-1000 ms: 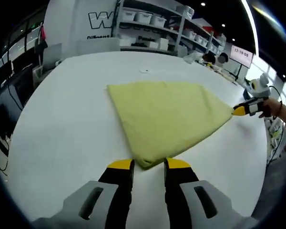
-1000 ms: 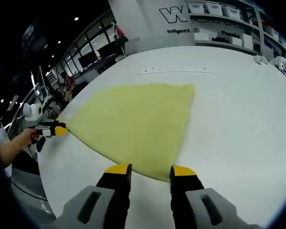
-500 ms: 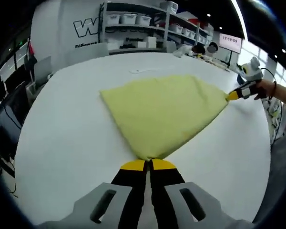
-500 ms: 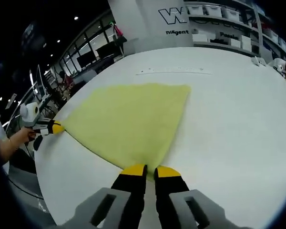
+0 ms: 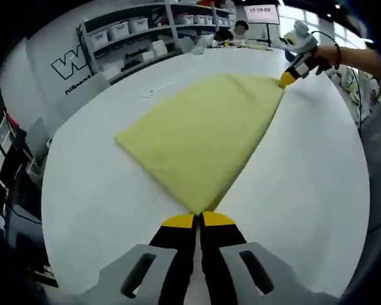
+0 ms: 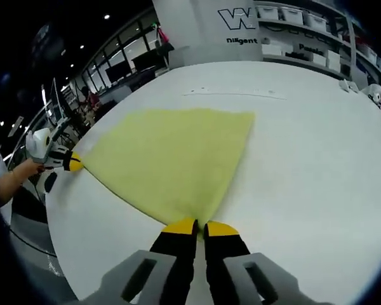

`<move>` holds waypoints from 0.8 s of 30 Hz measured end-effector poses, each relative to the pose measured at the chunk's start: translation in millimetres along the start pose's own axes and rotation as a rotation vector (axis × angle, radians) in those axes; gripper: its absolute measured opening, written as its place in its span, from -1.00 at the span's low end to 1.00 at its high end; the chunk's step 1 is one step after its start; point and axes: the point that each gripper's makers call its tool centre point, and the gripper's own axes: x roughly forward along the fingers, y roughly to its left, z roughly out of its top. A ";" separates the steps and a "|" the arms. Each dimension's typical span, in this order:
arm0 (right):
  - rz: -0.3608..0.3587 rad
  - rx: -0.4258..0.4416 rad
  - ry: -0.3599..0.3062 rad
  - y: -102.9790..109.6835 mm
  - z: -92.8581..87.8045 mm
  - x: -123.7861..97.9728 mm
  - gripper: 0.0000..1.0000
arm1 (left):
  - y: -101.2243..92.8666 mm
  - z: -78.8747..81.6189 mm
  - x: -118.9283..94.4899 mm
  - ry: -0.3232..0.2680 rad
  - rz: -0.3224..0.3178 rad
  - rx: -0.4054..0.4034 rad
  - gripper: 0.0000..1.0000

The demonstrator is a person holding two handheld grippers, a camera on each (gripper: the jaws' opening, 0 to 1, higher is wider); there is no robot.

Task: Fold the garment on the visible template until the final outline fits inside the template.

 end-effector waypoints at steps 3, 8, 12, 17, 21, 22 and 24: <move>-0.016 0.004 0.010 -2.0 -1.9 -1.6 -1.00 | 3.9 -5.9 -2.5 0.016 0.022 -0.009 -0.96; -0.052 0.022 0.019 -7.2 -2.9 -8.3 -1.00 | 13.0 -7.1 -15.7 -0.012 0.046 -0.116 -0.94; -0.106 0.034 0.066 -14.0 -10.6 -14.8 -1.00 | 20.6 -4.7 -21.3 -0.014 0.091 -0.165 -0.94; -0.156 0.045 0.068 -27.4 -13.6 -26.0 -1.00 | 24.1 5.2 -25.8 -0.053 0.125 -0.231 -0.92; -0.130 0.095 0.015 -24.5 -5.5 -29.3 -1.00 | 24.1 15.0 -26.1 -0.095 0.133 -0.310 -0.78; -0.100 0.119 -0.014 -19.3 0.4 -30.5 -1.00 | 24.5 21.3 -24.4 -0.119 0.133 -0.391 -0.72; -0.078 0.133 -0.032 -14.2 4.2 -29.1 -0.94 | 24.1 26.9 -21.7 -0.141 0.128 -0.466 -0.57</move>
